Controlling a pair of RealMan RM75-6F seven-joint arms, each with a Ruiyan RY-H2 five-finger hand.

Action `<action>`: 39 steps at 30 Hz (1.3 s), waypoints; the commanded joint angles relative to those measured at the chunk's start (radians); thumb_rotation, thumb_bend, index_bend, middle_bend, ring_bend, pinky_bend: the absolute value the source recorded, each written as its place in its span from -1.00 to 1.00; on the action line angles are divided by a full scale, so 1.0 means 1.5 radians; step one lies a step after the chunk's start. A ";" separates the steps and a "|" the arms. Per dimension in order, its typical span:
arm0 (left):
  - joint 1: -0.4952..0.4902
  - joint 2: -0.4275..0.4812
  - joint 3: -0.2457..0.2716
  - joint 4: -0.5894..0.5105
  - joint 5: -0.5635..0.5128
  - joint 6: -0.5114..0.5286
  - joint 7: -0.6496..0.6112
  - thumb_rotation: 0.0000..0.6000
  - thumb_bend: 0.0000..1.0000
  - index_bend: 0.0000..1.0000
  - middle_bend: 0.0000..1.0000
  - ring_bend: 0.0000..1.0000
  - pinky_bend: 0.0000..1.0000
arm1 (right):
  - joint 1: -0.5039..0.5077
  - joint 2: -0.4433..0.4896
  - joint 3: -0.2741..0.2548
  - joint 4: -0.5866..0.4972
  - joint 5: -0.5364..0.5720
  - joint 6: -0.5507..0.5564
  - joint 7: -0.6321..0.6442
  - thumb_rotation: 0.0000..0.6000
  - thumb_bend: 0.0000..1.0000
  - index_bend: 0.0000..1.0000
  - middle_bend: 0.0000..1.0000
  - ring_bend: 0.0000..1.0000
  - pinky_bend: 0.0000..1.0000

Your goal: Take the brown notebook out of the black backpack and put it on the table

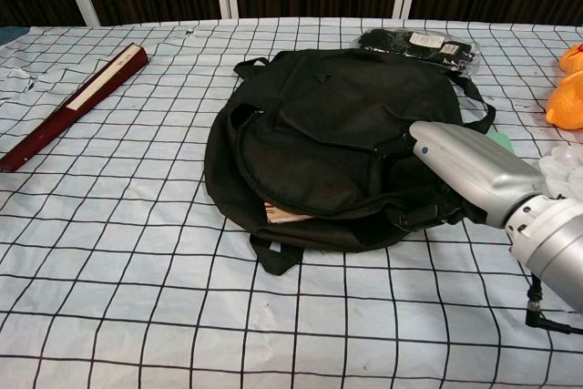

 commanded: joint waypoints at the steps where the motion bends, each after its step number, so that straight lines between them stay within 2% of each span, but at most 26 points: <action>1: 0.000 0.000 0.001 0.000 0.000 -0.001 0.001 1.00 -0.96 -0.76 -0.75 -1.00 -1.00 | 0.000 0.001 0.000 -0.001 0.000 0.000 0.001 1.00 0.00 0.26 0.02 -0.41 -0.83; 13: 0.000 0.001 0.002 -0.001 0.004 0.000 -0.001 1.00 -0.96 -0.76 -0.75 -1.00 -1.00 | 0.003 0.003 0.001 0.000 -0.001 -0.003 0.005 1.00 0.00 0.26 0.02 -0.41 -0.83; 17: -0.004 0.000 0.011 -0.004 0.012 -0.013 0.001 1.00 -0.96 -0.76 -0.74 -1.00 -1.00 | 0.010 0.008 0.014 0.001 -0.001 -0.003 0.011 1.00 0.00 0.26 0.02 -0.41 -0.83; 25: -0.011 -0.004 0.028 -0.013 0.030 -0.030 0.013 1.00 -0.97 -0.75 -0.73 -1.00 -1.00 | 0.036 0.059 0.034 -0.055 0.022 -0.052 0.022 1.00 0.00 0.26 0.02 -0.41 -0.83; 30: -0.021 -0.009 0.040 -0.013 0.046 -0.050 0.017 1.00 -0.96 -0.76 -0.72 -1.00 -1.00 | 0.073 0.095 0.085 -0.081 0.058 -0.097 0.018 1.00 0.00 0.27 0.04 -0.40 -0.83; 32: -0.040 -0.015 0.058 -0.011 0.081 -0.078 0.000 1.00 -0.96 -0.75 -0.71 -1.00 -1.00 | 0.108 0.116 0.145 -0.087 0.110 -0.141 0.033 1.00 0.00 0.27 0.04 -0.39 -0.83; 33: -0.046 -0.017 0.061 -0.005 0.088 -0.086 -0.010 1.00 -0.96 -0.75 -0.69 -1.00 -1.00 | 0.123 0.126 0.164 -0.086 0.134 -0.166 0.036 1.00 0.00 0.28 0.05 -0.38 -0.83; 37: -0.071 -0.028 0.064 0.009 0.104 -0.117 -0.033 1.00 -0.96 -0.73 -0.67 -1.00 -1.00 | 0.164 0.147 0.208 -0.069 0.200 -0.220 0.035 1.00 0.00 0.28 0.05 -0.37 -0.83; 39: -0.095 -0.041 0.062 0.015 0.122 -0.137 -0.045 1.00 -0.96 -0.73 -0.65 -1.00 -1.00 | 0.188 0.155 0.236 -0.039 0.240 -0.242 0.034 1.00 0.01 0.29 0.06 -0.37 -0.83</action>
